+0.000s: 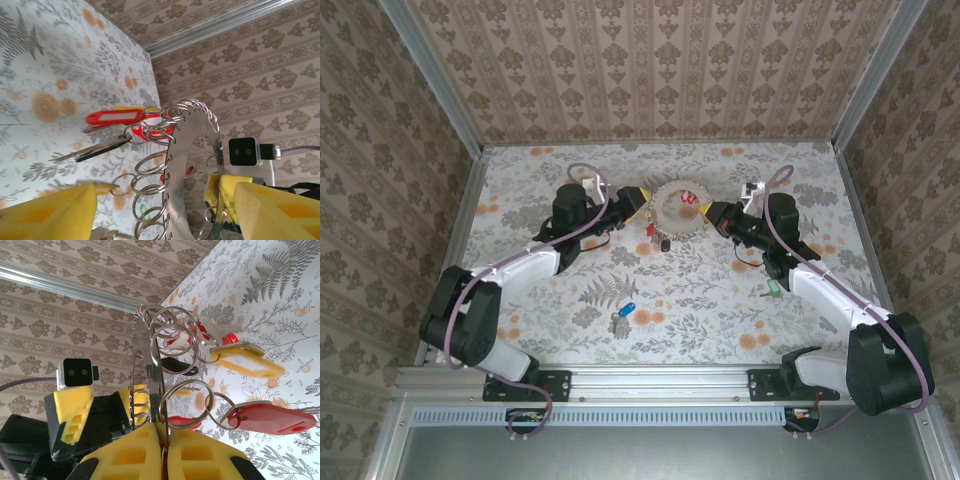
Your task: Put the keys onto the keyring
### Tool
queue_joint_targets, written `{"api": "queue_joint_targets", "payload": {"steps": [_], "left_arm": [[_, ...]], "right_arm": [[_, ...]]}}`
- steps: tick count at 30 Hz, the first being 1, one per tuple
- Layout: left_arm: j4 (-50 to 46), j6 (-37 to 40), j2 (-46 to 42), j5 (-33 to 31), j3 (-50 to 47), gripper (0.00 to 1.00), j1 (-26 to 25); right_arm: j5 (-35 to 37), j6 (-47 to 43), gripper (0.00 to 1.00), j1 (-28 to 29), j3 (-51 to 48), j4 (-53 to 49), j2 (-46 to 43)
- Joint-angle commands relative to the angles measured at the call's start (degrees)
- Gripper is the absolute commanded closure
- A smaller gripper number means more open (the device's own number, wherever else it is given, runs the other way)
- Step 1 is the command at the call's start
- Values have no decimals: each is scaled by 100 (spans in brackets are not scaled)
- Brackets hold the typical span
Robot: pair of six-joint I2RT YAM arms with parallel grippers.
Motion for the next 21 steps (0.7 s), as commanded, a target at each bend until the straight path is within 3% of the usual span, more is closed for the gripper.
{"api": "queue_joint_targets", "payload": {"steps": [1,12,17,21], "left_arm": [[1034,-581,195,189,-85,30,-66],[1106,-816,375,281,-53,34,-138],[781,-759,237,190,-121,24,-138],[608,-678,235,301,22,28,-151]], "right_arm": [[21,236,100,-25,41,566,-239],[69,266,100,-58,32,636,-283],[140,285,100,-113,46,655,-331],[120,282,100,-137,68,636,-362]]}}
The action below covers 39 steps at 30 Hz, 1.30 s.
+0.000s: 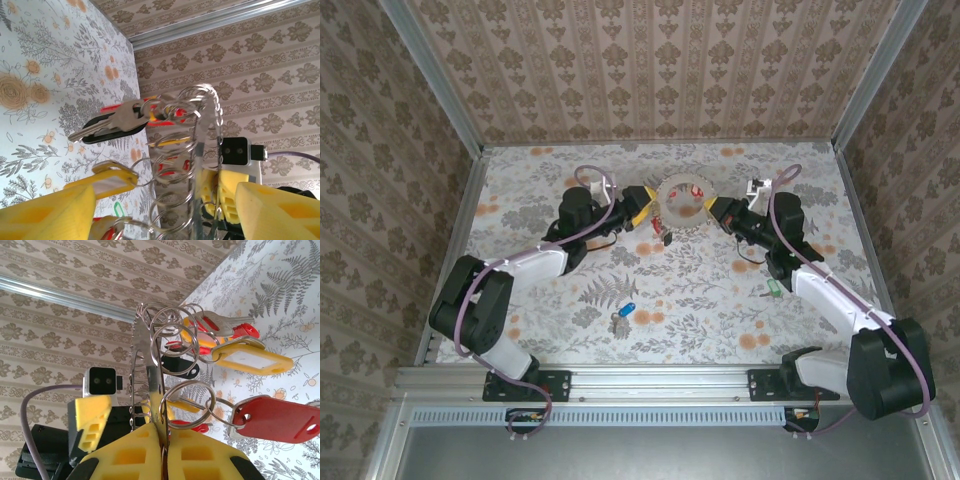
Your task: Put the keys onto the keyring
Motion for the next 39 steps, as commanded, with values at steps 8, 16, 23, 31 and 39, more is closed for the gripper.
{"api": "queue_joint_targets", "payload": {"steps": [8,16,23,31,39], "left_arm": [[88,13,138,690,548,38,-164],[113,8,178,909,788,49,-202],[287,-48,175,940,884,60,-204],[604,-185,161,951,886,85,-167],[958,-120,22,1158,855,100,11]], "right_arm": [[-266,204,100,-30,192,544,-143],[-451,307,100,-31,180,694,-195],[-649,290,100,-30,256,661,-231],[-760,40,99,-30,339,329,-330],[-516,-947,76,-30,497,-1086,-856]]}}
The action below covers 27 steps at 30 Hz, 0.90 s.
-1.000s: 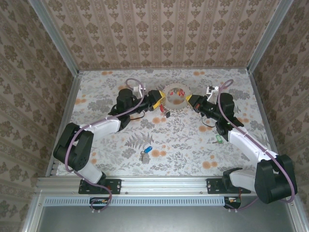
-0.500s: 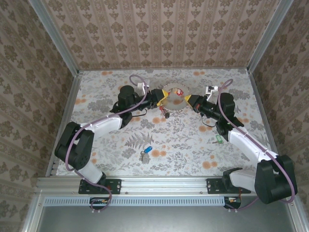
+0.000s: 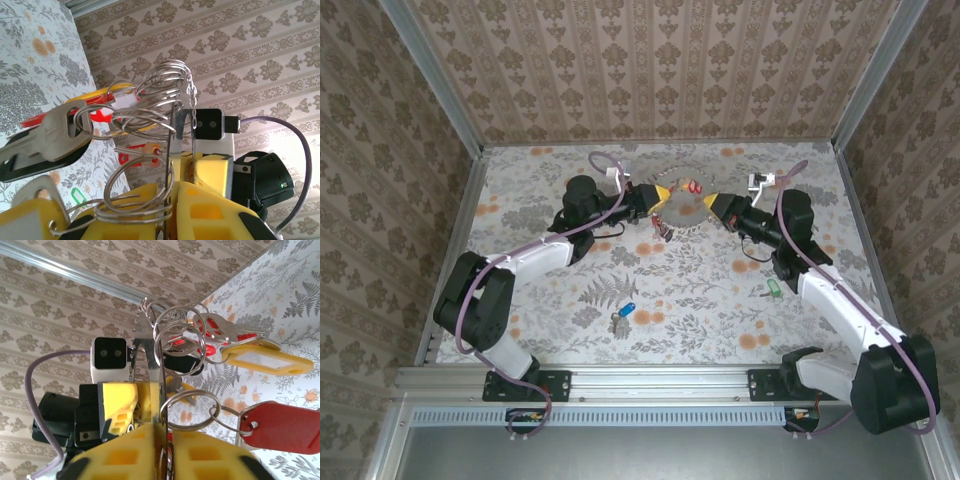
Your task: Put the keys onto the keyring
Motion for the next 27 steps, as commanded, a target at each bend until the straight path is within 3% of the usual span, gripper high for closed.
{"api": "queue_joint_targets", "payload": {"steps": [1,6,9,12,14,19,23,27], "left_arm": [[612,91,-172,233,189,100,224],[150,546,-360,753,429,100,444],[-753,1216,-513,1112,742,100,486],[-2247,2353,-739,1194,1171,100,464],[-3243,3144,-885,1137,1465,100,452],[-4859,4388,-1093,986,2046,100,451],[-4892,4559,-1238,844,2053,100,443],[-4262,4585,-1431,689,1735,100,393]], "right_arm": [[111,-837,71,-3,277,-949,-488],[880,-1879,37,-8,398,-2315,-1207],[1212,-2419,24,-4,426,-2768,-1597],[1294,-2820,21,-5,224,-2677,-1886],[1275,-2994,23,-5,-72,-2307,-2082],[1417,-3482,43,3,-411,-1813,-2415],[1351,-4270,56,181,-610,-1414,-2605],[2154,-5748,58,881,-872,-1222,-2820]]}}
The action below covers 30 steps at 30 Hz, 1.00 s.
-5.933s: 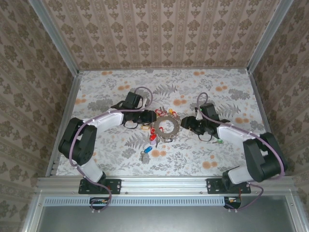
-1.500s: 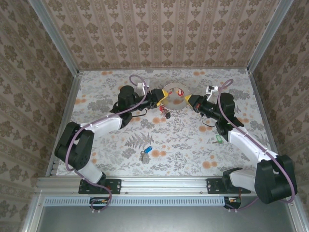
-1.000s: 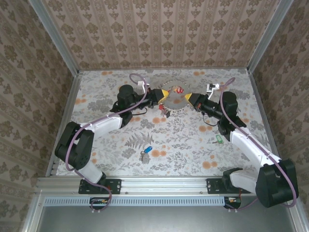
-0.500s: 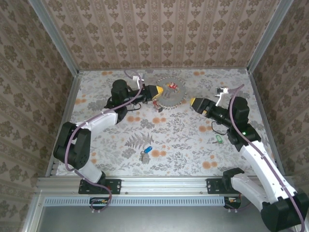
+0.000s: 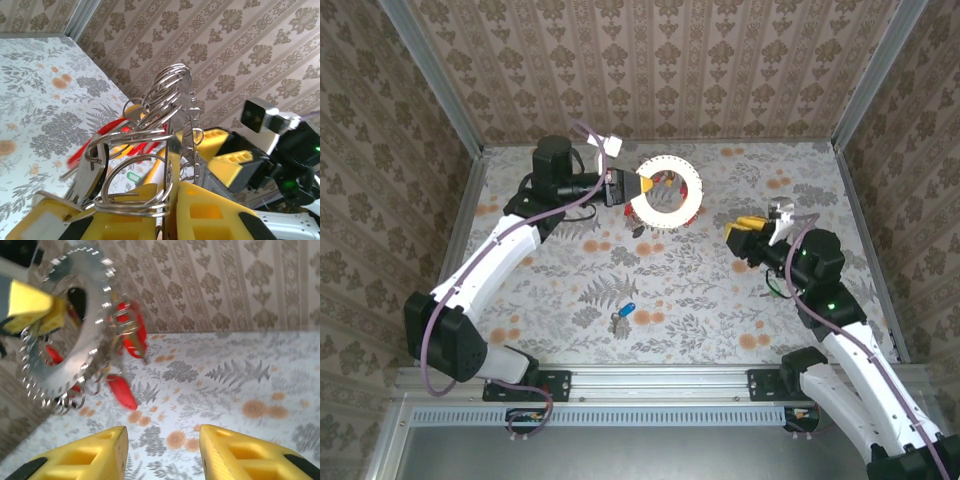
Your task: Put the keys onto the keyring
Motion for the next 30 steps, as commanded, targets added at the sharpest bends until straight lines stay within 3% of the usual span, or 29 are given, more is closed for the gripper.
{"api": "queue_joint_targets", "payload": {"steps": [1,6,11,17,30], "left_arm": [[494,417,-334,-128,-221,100,-75],[513,739,-467,-236,-267,100,-139],[685,779,-358,-115,-261,100,-137],[962,669,-238,-40,-297,100,-137],[872,638,-88,44,-145,100,-137]], "right_arm": [[777,-1776,58,629,-251,568,-218],[1165,-3346,59,1382,-757,1432,-121],[1227,-4065,66,1672,-1026,2205,231],[1252,-3988,70,1728,-1228,3138,578],[952,-3535,76,1728,-1009,3754,1215]]}}
